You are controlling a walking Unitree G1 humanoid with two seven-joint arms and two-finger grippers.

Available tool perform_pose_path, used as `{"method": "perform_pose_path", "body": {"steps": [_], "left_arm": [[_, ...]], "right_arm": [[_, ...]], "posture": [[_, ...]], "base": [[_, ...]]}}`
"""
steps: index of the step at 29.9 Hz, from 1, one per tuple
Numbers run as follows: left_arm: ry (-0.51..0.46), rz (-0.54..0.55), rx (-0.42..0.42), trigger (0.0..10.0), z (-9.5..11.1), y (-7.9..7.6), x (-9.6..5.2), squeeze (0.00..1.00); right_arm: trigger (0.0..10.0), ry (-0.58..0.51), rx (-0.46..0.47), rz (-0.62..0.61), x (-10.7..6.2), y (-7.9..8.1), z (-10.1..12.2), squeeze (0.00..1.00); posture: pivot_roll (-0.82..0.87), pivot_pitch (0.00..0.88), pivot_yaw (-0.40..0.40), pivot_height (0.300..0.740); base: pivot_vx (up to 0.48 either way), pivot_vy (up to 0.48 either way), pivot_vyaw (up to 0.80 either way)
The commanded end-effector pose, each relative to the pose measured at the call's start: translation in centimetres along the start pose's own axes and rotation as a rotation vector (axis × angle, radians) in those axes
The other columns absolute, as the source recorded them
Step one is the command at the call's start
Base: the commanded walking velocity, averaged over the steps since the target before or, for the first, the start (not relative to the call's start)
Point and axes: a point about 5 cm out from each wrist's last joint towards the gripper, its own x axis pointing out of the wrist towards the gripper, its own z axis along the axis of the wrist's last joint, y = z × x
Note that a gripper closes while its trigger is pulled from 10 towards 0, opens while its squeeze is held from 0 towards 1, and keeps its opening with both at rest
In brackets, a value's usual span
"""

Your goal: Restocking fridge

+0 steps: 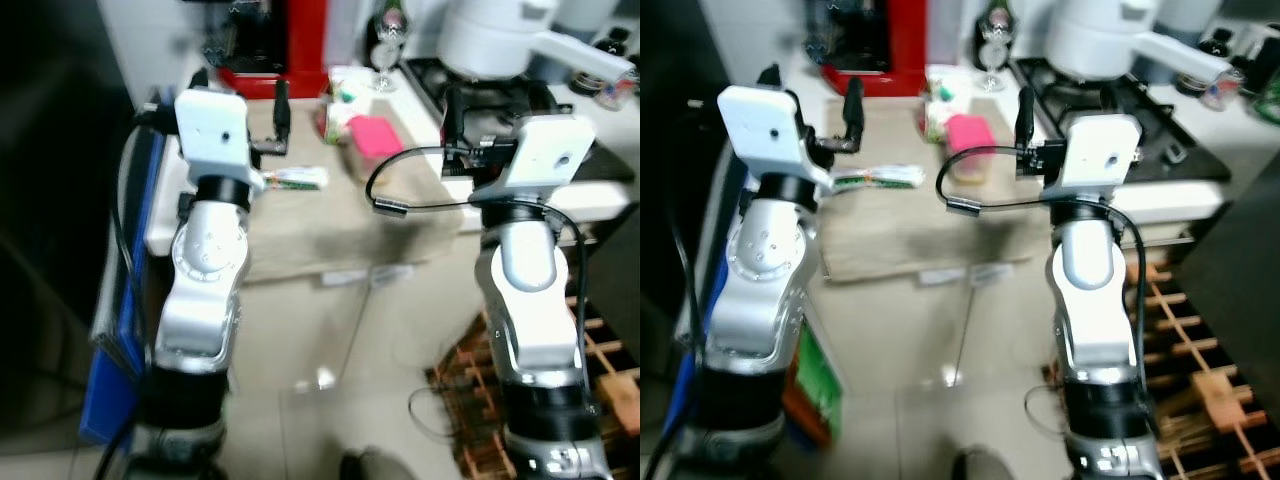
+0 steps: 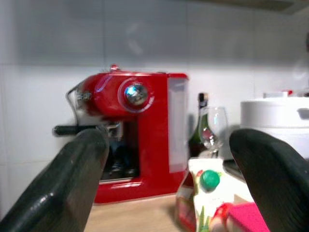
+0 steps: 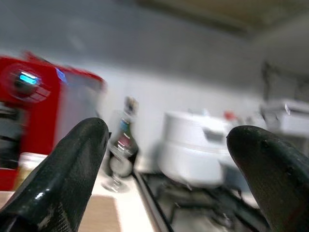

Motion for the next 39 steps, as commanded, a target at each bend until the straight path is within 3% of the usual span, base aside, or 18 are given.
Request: {"method": "perform_pose_path", "body": {"steps": [1, 5, 6, 8, 21, 27, 39], "left_arm": [[-0.011, 0.027, 0.01, 10.0, 0.3, 1.0, 0.2, 0.0], [0.004, 0.037, 0.017, 10.0, 0.2, 1.2, 0.6, 0.0], [0.005, 0.04, 0.017, 10.0, 0.2, 1.3, 0.7, 0.0], [0.005, 0.039, 0.015, 10.0, 0.2, 1.3, 0.7, 0.0], [0.004, 0.031, -0.014, 10.0, 0.3, 1.1, 0.5, 0.0], [0.01, 0.033, -0.009, 10.0, 0.2, 1.2, 0.5, 0.0], [0.015, 0.033, -0.006, 10.0, 0.2, 1.2, 0.5, 0.0]], "right_arm": [[10.0, 0.023, 0.065, -0.008, 0.8, 0.6, 0.4, 0.0], [10.0, 0.14, 0.15, 0.002, 1.9, 1.3, -1.3, 0.0], [10.0, 0.224, 0.158, 0.043, 2.3, 1.9, -2.4, 0.0], [10.0, 0.28, 0.136, 0.064, 2.4, 2.4, -3.1, 0.0], [10.0, 0.374, 0.112, 0.099, 4.1, 3.7, -4.4, 0.0], [10.0, 0.431, 0.121, 0.084, 4.0, 3.8, -5.2, 0.0], [10.0, 0.513, 0.219, 0.093, 3.9, 4.3, -6.3, 0.0]], "posture": [[-0.07, 0.085, -0.03, 0.732], [-0.06, 0.1, -0.025, 0.732], [-0.06, 0.106, -0.024, 0.732], [-0.06, 0.11, -0.021, 0.732], [-0.05, 0.113, -0.034, 0.732], [-0.05, 0.113, -0.034, 0.732], [-0.04, 0.113, -0.037, 0.732]], "base": [[0.0, 0.0, 0.0], [0.0, 0.0, 0.0], [0.0, 0.0, 0.0], [0.0, 0.0, 0.0], [0.0, 0.0, 0.0], [0.0, 0.0, 0.0], [0.0, 0.0, 0.0]]}}
